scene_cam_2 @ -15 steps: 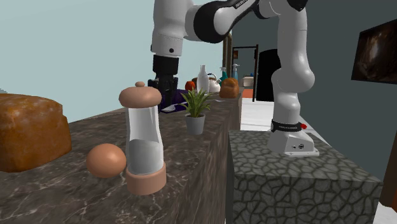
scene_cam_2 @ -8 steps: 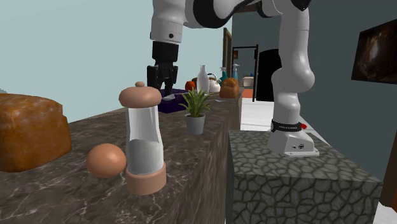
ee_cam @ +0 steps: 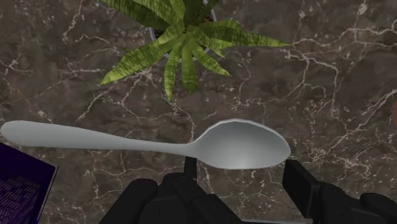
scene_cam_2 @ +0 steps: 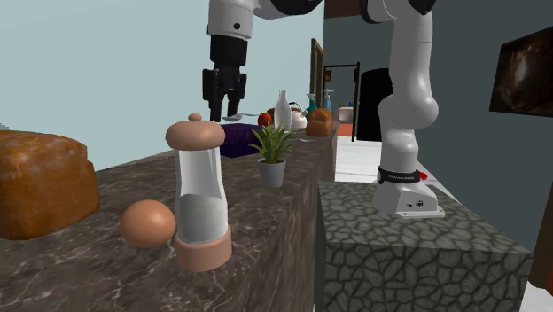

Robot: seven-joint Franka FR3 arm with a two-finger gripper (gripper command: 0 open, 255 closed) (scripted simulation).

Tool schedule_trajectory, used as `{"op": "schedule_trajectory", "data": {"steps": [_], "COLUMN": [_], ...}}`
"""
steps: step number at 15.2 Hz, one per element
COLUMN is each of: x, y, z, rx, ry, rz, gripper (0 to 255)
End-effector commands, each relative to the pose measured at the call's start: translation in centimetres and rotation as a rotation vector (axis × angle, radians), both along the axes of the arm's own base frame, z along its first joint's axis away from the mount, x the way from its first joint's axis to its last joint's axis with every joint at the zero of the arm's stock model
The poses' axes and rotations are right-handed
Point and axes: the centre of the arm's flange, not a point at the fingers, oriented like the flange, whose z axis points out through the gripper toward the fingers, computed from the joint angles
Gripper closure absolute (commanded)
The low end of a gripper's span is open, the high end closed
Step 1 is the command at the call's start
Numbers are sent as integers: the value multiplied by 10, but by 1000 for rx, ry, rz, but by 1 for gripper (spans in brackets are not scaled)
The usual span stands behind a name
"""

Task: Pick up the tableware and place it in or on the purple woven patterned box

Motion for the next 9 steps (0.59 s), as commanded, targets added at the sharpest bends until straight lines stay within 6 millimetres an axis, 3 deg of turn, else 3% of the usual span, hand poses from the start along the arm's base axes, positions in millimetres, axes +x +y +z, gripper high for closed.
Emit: {"op": "schedule_trajectory", "data": {"steps": [1, 9], "x": [-2, -2], "y": [-1, -1], "z": [11, 53], "rx": [0, 0], "ry": [0, 0], "rz": [0, 0], "gripper": [255, 255]}}
